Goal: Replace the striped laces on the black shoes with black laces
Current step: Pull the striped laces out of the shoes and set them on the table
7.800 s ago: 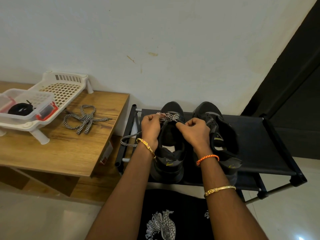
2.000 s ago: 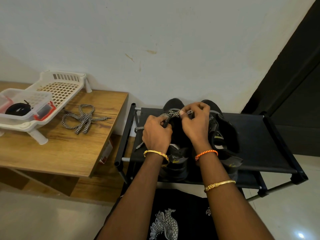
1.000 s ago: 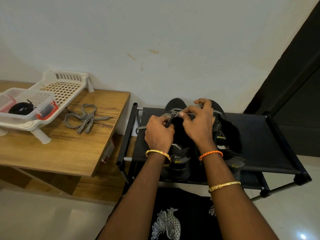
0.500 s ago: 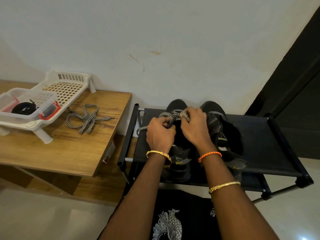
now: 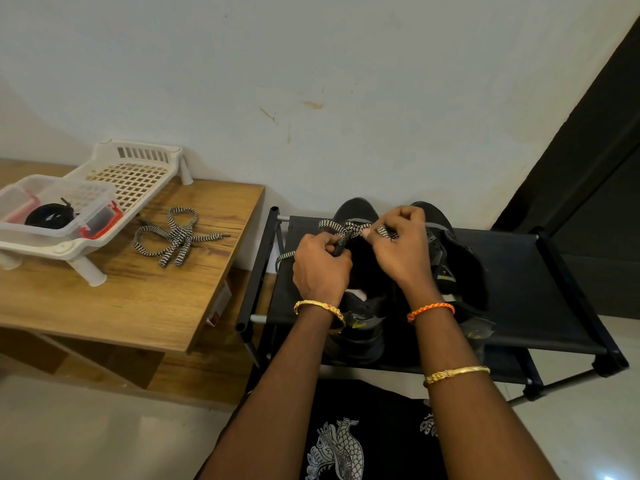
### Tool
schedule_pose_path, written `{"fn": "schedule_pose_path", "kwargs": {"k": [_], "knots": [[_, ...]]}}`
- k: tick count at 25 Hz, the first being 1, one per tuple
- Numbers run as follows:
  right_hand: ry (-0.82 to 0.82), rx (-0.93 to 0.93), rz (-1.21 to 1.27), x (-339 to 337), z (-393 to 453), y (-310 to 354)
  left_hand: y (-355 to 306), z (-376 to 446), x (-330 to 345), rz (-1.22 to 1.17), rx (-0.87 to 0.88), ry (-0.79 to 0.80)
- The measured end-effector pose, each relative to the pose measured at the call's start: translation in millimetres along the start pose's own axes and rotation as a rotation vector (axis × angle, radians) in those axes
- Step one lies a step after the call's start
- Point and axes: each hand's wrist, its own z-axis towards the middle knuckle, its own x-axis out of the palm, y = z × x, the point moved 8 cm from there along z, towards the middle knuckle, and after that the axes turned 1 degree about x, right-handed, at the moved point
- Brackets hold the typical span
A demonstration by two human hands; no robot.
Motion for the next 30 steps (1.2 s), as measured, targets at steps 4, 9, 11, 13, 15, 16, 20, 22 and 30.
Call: {"fn": "schedule_pose_path", "kwargs": {"k": [4, 9, 11, 13, 15, 16, 20, 22, 30], "knots": [[-0.076, 0.312, 0.754, -18, 2, -22, 1, 1, -1, -0.02, -0.009, 0.0], [-0.163, 0.305, 0.729, -30, 4, -31, 1, 1, 1, -0.04, -0.015, 0.033], [-0.141, 0.26, 0.53, -23, 3, -27, 1, 1, 1, -0.041, -0.014, 0.033], [-0.195, 0.216, 0.399, -27, 4, -22, 0, 0, 1, -0.035, -0.013, 0.037], [-0.193, 0.175, 0.272, -32, 6, -16, -1, 1, 0, -0.019, -0.007, 0.039], [-0.127, 0.162, 0.175, -30, 8, -16, -2, 1, -1, -0.008, 0.0, 0.039], [0.037, 0.061, -0.204, -18, 3, -9, -11, 4, 0, 0.007, 0.07, 0.057], [0.046, -0.028, -0.287, -15, -1, 1, -16, 6, 2, -0.001, 0.126, 0.082], [0.033, 0.094, -0.25, 2, -8, -7, -37, 12, 25, 0.265, 0.355, 0.232]]}}
